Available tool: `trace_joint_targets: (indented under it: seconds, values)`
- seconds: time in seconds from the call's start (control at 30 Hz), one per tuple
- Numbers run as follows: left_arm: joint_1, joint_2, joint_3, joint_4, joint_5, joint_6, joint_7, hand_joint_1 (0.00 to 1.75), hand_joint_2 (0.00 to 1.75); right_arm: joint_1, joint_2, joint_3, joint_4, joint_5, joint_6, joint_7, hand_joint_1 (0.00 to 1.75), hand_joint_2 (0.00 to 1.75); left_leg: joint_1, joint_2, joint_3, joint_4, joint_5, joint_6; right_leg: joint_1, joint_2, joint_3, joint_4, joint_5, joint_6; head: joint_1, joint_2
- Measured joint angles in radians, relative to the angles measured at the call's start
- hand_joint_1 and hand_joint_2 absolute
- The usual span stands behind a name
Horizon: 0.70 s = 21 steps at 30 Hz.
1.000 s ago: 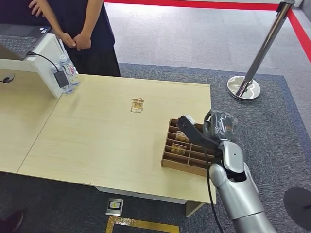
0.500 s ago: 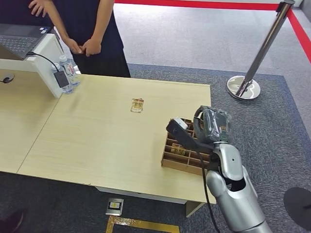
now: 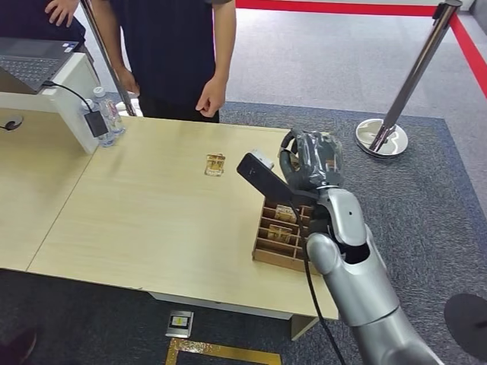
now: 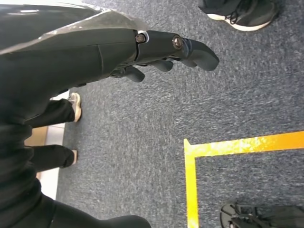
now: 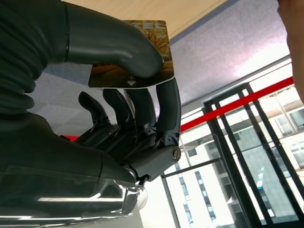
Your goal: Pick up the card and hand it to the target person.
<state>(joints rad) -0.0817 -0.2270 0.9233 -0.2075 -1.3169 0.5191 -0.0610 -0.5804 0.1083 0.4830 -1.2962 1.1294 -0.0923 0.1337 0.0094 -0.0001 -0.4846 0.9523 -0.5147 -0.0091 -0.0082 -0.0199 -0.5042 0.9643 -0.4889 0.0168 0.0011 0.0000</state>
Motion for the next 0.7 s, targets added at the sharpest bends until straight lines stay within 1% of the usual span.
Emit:
trace_joint_targets:
  seconds: [0.13, 0.23, 0.3, 0.4, 0.5, 0.63, 0.67, 0.7]
  values:
    - [-0.002, 0.001, -0.013, 0.000, -0.004, -0.008, 0.005, 0.00, 1.75, -0.091, 0.043, 0.004, 0.125, 0.037, -0.050, 0.002, 1.55, 1.75, 0.000, 0.000, 0.000, 0.000, 0.000, 0.000, 0.000, 0.000, 0.000, 0.000, 0.000, 0.000, 0.000, 0.000]
    - [-0.003, 0.003, -0.019, 0.000, -0.004, -0.014, 0.006, 0.00, 1.75, -0.151, 0.072, 0.004, 0.220, 0.057, -0.082, 0.001, 1.54, 1.75, 0.000, 0.000, 0.000, 0.000, 0.000, 0.000, 0.000, 0.000, 0.000, 0.000, 0.000, 0.000, 0.000, 0.000]
    - [-0.003, 0.004, -0.022, 0.000, -0.004, -0.016, 0.006, 0.00, 1.75, -0.185, 0.087, 0.004, 0.276, 0.067, -0.096, 0.002, 1.49, 1.75, 0.000, 0.000, 0.000, 0.000, 0.000, 0.000, 0.000, 0.000, 0.000, 0.000, 0.000, 0.000, 0.000, 0.000]
    - [-0.003, 0.005, -0.026, 0.000, -0.006, -0.018, 0.005, 0.00, 1.75, -0.222, 0.103, 0.004, 0.341, 0.079, -0.114, 0.008, 1.37, 1.75, 0.000, 0.000, 0.000, 0.000, 0.000, 0.000, 0.000, 0.000, 0.000, 0.000, 0.000, 0.000, 0.000, 0.000]
    - [-0.004, 0.006, -0.035, 0.000, -0.015, -0.024, 0.005, 0.00, 1.75, -0.259, 0.114, 0.004, 0.407, 0.084, -0.128, 0.013, 1.34, 1.75, 0.000, 0.000, 0.000, 0.000, 0.000, 0.000, 0.000, 0.000, -0.001, 0.000, 0.000, 0.000, 0.000, 0.000]
    - [-0.008, 0.006, -0.043, 0.000, -0.019, -0.027, 0.012, 0.00, 1.75, -0.314, 0.131, 0.003, 0.510, 0.077, -0.154, -0.010, 1.32, 1.75, 0.000, 0.000, 0.000, 0.000, 0.000, 0.000, 0.000, 0.000, -0.001, 0.000, 0.000, 0.000, 0.000, 0.000]
    - [-0.009, 0.006, -0.043, 0.000, -0.018, -0.027, 0.014, 0.00, 1.75, -0.324, 0.136, 0.002, 0.533, 0.076, -0.158, -0.014, 1.23, 1.75, 0.000, 0.000, 0.000, 0.000, 0.000, 0.000, 0.000, 0.000, -0.001, 0.000, 0.000, 0.000, 0.000, 0.000]
    - [-0.009, 0.006, -0.044, 0.000, -0.017, -0.026, 0.015, 0.00, 1.75, -0.331, 0.141, 0.002, 0.552, 0.075, -0.159, -0.016, 1.05, 1.75, 0.000, 0.000, 0.000, 0.000, 0.000, 0.000, 0.000, 0.000, -0.001, 0.000, 0.000, 0.000, 0.000, 0.000]
